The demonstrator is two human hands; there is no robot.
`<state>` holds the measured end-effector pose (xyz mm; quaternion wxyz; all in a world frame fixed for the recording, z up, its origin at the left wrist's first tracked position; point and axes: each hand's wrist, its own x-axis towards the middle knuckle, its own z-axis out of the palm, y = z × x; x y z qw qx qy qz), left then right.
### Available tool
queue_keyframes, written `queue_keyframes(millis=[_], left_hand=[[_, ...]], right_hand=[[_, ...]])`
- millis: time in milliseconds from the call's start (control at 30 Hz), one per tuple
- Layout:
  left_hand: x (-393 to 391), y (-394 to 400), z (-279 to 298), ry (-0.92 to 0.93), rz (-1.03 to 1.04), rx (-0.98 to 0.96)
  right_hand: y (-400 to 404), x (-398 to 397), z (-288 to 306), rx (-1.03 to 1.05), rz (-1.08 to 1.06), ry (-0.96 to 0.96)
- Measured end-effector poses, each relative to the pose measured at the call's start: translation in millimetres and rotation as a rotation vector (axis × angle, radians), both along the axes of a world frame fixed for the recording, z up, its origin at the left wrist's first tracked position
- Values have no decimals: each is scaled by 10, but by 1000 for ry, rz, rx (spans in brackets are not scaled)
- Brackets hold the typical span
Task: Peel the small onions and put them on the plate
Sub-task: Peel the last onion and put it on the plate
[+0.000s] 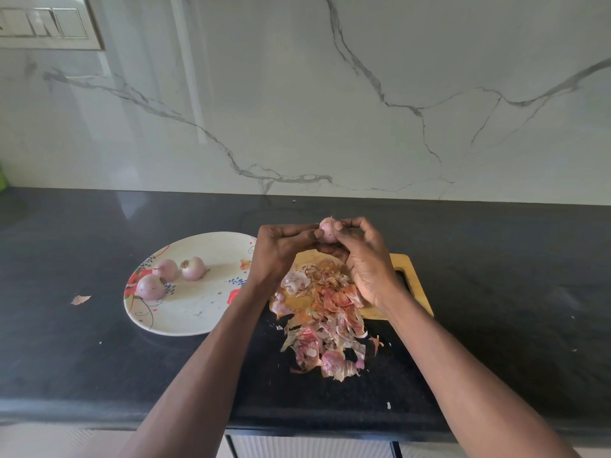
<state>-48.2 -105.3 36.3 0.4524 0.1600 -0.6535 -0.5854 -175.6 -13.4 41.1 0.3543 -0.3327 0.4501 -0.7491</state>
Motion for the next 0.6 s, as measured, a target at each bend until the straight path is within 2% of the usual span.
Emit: queue_keyframes(millis=[167,600], left_hand=[[6,-49,-2,21,-14,144],[30,-10,43,13,-33,75]], right_hand=[[14,0,32,9,40,-55],[11,-26,44,-1,97,-188]])
